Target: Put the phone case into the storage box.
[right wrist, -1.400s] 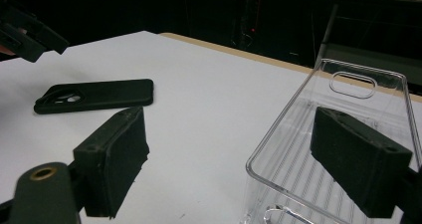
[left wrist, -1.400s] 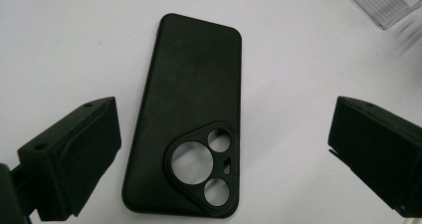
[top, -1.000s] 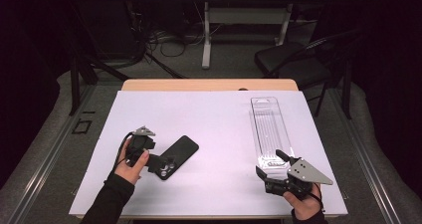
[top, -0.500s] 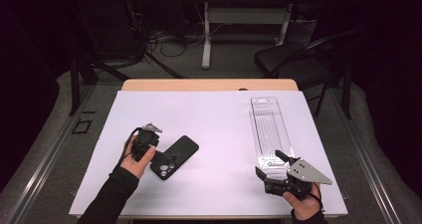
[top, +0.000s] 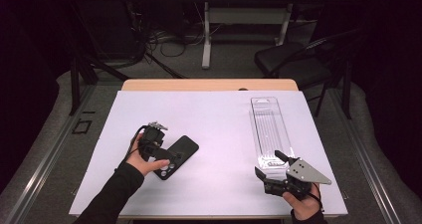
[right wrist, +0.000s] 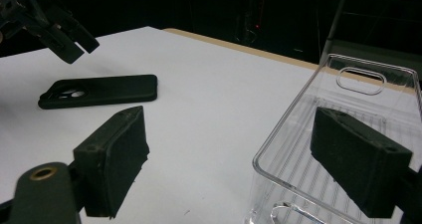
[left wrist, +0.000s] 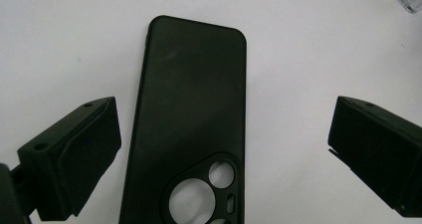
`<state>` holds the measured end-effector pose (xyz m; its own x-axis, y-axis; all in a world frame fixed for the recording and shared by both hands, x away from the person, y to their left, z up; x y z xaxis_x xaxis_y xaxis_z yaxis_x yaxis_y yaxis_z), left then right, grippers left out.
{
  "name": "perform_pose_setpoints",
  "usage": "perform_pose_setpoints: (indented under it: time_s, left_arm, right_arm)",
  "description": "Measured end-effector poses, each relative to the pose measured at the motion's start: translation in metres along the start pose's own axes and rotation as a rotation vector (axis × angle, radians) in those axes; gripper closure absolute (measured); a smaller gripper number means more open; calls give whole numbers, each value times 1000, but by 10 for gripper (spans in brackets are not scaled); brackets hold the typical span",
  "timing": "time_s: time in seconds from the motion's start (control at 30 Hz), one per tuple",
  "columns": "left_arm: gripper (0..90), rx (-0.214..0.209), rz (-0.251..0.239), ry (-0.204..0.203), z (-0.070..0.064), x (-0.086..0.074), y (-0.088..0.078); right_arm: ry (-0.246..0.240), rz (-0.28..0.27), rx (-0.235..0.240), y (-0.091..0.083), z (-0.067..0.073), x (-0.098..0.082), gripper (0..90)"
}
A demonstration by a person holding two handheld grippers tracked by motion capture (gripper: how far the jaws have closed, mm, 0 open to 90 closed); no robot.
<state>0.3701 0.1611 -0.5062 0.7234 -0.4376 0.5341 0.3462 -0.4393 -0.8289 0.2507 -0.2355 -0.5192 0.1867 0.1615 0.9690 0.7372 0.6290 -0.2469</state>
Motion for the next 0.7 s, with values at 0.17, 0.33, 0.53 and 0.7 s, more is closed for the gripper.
perform_pose_setpoints:
  time_s: [0.17,0.33,0.53,0.7]
  left_arm:
    - [5,23,23,46,-3,4,2]
    - [6,51,63,67,-2,6,7]
    - [6,65,98,81,-1,7,12]
    - [6,59,147,93,-1,7,18]
  right_arm:
    - [-1,3,2,0,0,0,143]
    - [-1,5,4,1,0,0,143]
    - [-1,7,4,1,1,-1,143]
    - [0,10,6,2,1,-1,143]
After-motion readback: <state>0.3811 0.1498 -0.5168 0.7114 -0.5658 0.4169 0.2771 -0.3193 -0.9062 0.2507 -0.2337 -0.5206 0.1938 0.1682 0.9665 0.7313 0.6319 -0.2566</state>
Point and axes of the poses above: each handheld gripper's, and its own axes: y roughly forward along the jaws, x roughly out of its top, z roughly to its left, the point moved 1 cm from there along y, roughly forward along the jaws, and after that the axes turned 5 degrees about x, right-handed, at the moved point
